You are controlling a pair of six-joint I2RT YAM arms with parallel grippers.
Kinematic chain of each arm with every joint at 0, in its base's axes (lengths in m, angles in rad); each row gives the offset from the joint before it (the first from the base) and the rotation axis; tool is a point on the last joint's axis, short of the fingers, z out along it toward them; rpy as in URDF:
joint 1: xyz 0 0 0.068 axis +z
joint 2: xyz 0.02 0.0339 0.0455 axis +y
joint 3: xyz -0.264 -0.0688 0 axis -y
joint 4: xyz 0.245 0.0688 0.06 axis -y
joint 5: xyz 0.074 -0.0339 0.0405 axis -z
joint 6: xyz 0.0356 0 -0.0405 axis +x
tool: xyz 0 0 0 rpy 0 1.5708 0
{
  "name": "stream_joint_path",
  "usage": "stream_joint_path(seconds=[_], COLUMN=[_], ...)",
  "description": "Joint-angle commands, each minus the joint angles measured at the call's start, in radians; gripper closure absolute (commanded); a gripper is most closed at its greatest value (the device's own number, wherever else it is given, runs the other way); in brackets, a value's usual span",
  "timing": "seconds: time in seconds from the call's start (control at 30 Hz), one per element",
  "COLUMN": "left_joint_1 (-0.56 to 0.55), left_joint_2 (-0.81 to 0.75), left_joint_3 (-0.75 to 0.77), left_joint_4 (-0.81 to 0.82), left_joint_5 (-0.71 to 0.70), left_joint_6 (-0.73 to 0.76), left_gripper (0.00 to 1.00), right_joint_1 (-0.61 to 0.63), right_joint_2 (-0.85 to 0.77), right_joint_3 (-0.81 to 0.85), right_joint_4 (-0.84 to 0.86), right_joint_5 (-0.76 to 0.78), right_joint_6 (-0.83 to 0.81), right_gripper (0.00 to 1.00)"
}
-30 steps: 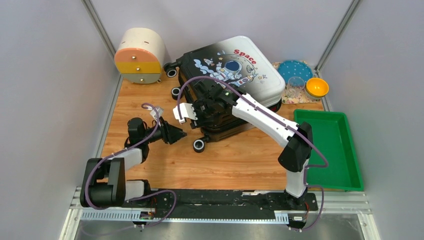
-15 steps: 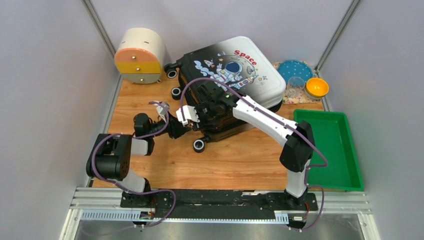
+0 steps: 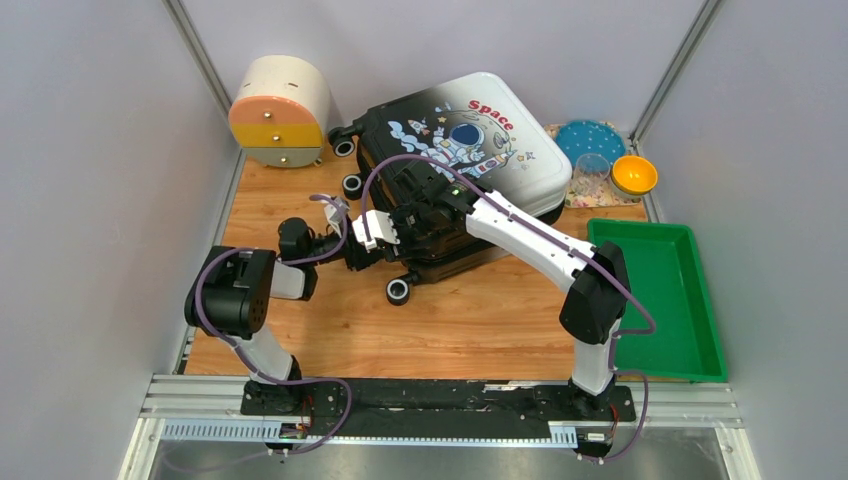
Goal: Open, take out, and arrange the luggage
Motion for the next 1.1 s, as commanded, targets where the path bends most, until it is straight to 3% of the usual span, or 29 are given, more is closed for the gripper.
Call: stream_joint_path(seconds=[0.0,0.17,0.3,0.47,0.7,0.9,1.07], left_joint_1=[-0.012,-0.024,-0.024,-0.026,-0.024,-0.024,-0.024], left_joint_2=[0.037,0.046,0.024,-0.083,-0.250,-0.240,-0.178], left_joint_3=[0.040,0.054,0.057,0.010,-0.063,-0.043,-0.020], left_joint_4=[0.025,0.017,-0.002,-0.097,-0.340,-0.325,-0.236], left_joint_5=[0.047,0.060,0.057,-0.040,-0.451,-0.675,-0.777], left_joint_6=[0.002,0.000,-0.006,0.097,0.448,0.592,0.706], left_gripper=[0.52,0.63,1.00,1.00,1.00,1.00,1.00], right_joint_1=[-0.006,-0.006,-0.006,-0.004,-0.006,-0.006,-0.006], right_joint_2=[-0.062,-0.072,-0.079,-0.104,-0.157,-0.190,-0.217], right_joint_3=[0.020,0.011,0.000,-0.018,-0.079,-0.135,-0.162], right_joint_4=[-0.050,-0.055,-0.058,-0.059,-0.099,-0.147,-0.216], right_joint_5=[-0.028,-0.028,-0.031,-0.042,-0.080,-0.126,-0.158], right_joint_6=[0.029,0.022,0.022,0.039,0.051,0.075,0.086], right_gripper=[1.00,1.00,1.00,1.00,1.00,1.00,1.00])
